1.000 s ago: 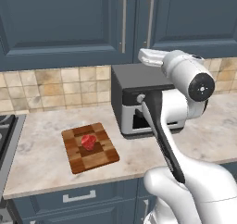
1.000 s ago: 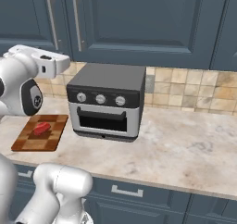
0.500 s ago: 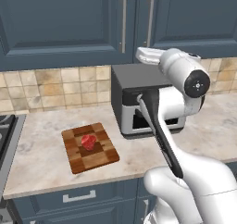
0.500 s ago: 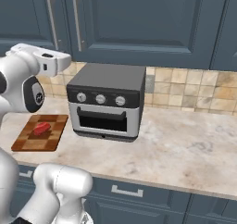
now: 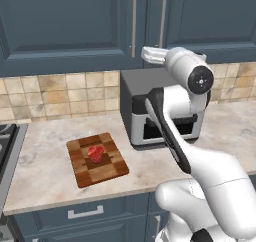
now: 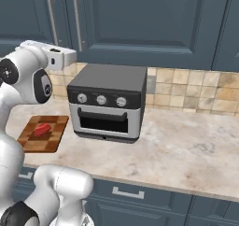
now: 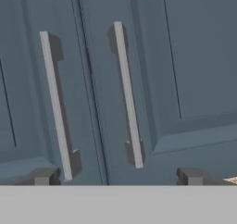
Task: Open the cabinet, retrieve the rolling pin, and place it next to the meat on the cutting board to prepare for tenderizing.
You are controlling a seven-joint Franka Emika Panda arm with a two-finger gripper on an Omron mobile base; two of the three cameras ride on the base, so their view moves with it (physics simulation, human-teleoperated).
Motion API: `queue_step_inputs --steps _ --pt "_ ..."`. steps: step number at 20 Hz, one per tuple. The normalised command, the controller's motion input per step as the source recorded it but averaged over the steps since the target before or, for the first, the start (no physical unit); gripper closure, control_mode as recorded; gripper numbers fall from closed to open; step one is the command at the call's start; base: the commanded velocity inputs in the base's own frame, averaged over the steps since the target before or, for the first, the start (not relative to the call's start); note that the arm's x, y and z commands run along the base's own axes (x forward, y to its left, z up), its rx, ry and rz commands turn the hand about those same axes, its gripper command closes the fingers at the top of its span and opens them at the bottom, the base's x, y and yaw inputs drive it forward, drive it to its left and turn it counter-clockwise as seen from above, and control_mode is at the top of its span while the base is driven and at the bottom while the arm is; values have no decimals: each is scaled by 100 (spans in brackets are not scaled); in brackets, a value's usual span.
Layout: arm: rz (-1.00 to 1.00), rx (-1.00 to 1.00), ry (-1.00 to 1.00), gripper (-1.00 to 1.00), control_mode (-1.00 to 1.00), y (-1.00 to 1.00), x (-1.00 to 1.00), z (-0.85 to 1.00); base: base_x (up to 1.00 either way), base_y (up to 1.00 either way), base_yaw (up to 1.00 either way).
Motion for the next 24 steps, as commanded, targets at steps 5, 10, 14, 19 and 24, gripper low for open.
queue_step_inputs --steps 5,10,14,19,24 --pt "0 0 8 -100 -100 -3 61 2 0 0 0" --pt "0 0 5 -100 -100 -11 64 14 0 0 0" --pt "0 0 2 -100 -100 0 50 35 0 0 0" --pt "-2 0 0 -100 -100 0 32 31 0 0 0" --pt "-3 0 0 -100 -100 0 14 21 0 0 0"
